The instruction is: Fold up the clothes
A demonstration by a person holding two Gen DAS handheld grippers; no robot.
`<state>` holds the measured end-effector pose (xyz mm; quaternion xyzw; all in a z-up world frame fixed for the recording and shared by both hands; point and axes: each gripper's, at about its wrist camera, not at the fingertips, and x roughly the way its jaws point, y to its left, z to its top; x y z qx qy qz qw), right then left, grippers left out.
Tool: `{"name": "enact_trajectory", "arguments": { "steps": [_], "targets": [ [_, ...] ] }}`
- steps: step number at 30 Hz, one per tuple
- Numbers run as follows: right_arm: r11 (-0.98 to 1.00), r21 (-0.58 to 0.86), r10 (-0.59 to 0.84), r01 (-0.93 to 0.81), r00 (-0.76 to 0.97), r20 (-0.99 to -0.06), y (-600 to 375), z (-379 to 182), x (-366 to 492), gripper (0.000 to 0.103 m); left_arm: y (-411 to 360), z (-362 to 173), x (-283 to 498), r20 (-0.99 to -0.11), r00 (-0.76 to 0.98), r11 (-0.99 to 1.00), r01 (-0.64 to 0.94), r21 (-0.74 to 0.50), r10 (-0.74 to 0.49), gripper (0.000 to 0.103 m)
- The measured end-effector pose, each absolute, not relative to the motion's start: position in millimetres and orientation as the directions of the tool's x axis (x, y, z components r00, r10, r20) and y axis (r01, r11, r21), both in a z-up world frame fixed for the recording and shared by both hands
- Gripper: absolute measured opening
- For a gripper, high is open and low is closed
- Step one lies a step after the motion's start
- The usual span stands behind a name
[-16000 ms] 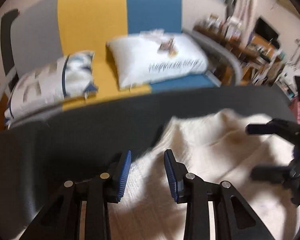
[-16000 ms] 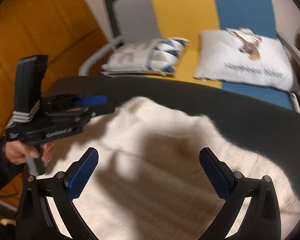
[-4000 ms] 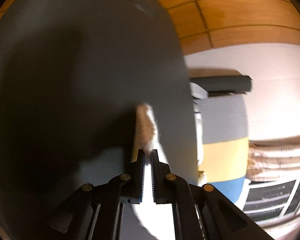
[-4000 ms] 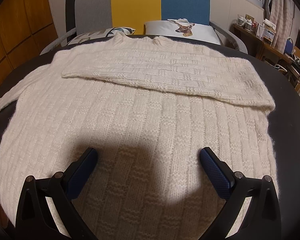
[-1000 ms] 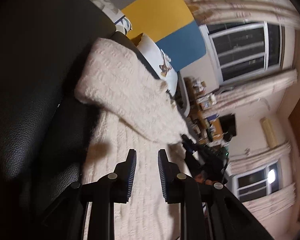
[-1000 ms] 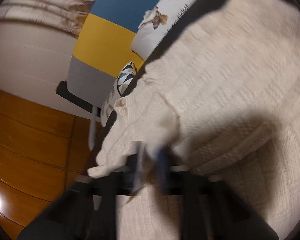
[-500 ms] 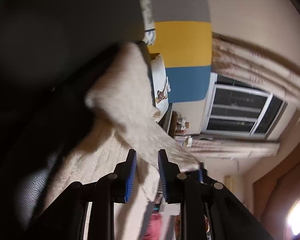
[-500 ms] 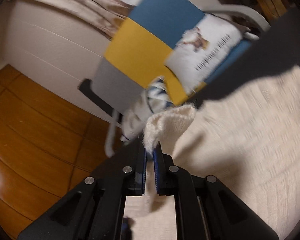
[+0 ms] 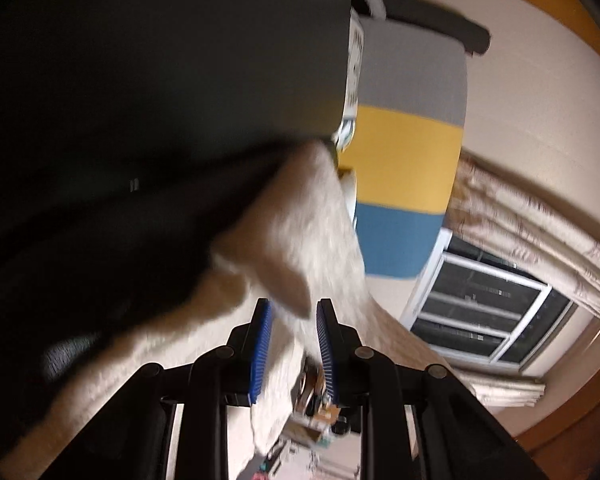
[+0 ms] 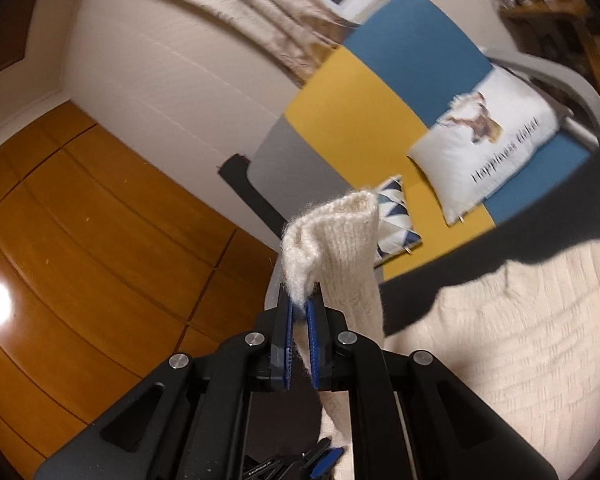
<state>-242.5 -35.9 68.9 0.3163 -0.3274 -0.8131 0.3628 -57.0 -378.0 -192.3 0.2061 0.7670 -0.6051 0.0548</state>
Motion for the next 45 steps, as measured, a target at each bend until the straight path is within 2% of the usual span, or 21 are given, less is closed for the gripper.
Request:
{"name": "enact_trajectory", "arguments": {
  "steps": [9, 12, 15, 19, 23, 27, 31, 33, 36, 39, 41, 45],
  "targets": [
    [-0.463, 0.763, -0.836, 0.451, -0.508, -0.207, -38.2, 94.6, -234.3, 0.007, -378.6, -196.4, -81.8, -0.368, -0.891, 0.161, 0.418, -0.894, 0.267, 0.021],
    [-0.457, 0.75, -0.833, 0.478, -0.525, -0.174, -25.8, 105.8, -229.5, 0.007, -383.2, -196.7, -88.4, -0.401, -0.876, 0.114, 0.442, -0.89, 0.268, 0.021],
    [-0.492, 0.728, -0.809, 0.478, -0.561, -0.178, -6.2, 103.6, -228.0, 0.007, -386.8, -192.9, -93.0, -0.429, -0.866, 0.046, 0.455, -0.889, 0.257, 0.021],
    [-0.582, 0.723, -0.74, 0.372, -0.611, -0.281, 31.8, 53.8, -230.9, 0.007, -388.6, -193.3, -94.1, -0.464, -0.846, -0.027, 0.474, -0.88, 0.261, 0.018],
    [-0.647, 0.744, -0.657, 0.168, -0.619, -0.431, 77.2, -31.4, -233.5, 0.007, -377.9, -183.4, -104.2, -0.511, -0.815, -0.171, 0.481, -0.86, 0.274, 0.016],
    [-0.666, 0.746, -0.61, 0.009, -0.582, -0.538, 108.0, -96.9, -233.5, 0.007, -363.2, -167.2, -117.5, -0.548, -0.791, -0.317, 0.464, -0.827, 0.273, 0.016],
    [-0.67, 0.743, -0.61, -0.01, -0.563, -0.558, 116.7, -108.9, -229.7, 0.007, -356.1, -153.5, -124.6, -0.539, -0.797, -0.392, 0.421, -0.818, 0.271, 0.015],
    [-0.663, 0.747, -0.623, 0.034, -0.578, -0.527, 117.1, -97.5, -225.3, 0.007, -351.8, -142.0, -126.8, -0.528, -0.811, -0.454, 0.383, -0.804, 0.253, 0.015],
    [-0.65, 0.748, -0.636, 0.136, -0.637, -0.436, 119.5, -74.5, -212.1, 0.007, -346.3, -141.7, -133.7, -0.563, -0.789, -0.518, 0.384, -0.764, 0.246, 0.015],
    [-0.708, 0.703, -0.585, 0.069, -0.614, -0.529, 121.1, -98.0, -212.3, 0.007, -346.2, -163.4, -141.0, -0.615, -0.735, -0.484, 0.444, -0.754, 0.285, 0.014],
    [-0.735, 0.678, -0.555, 0.003, -0.577, -0.599, 121.6, -122.9, -214.9, 0.007, -347.2, -168.7, -139.7, -0.602, -0.741, -0.467, 0.438, -0.769, 0.298, 0.012],
    [-0.713, 0.699, -0.557, -0.05, -0.566, -0.608, 126.2, -150.3, -207.0, 0.008, -346.4, -166.7, -140.9, -0.605, -0.736, -0.496, 0.421, -0.76, 0.302, 0.012]
  ]
}}
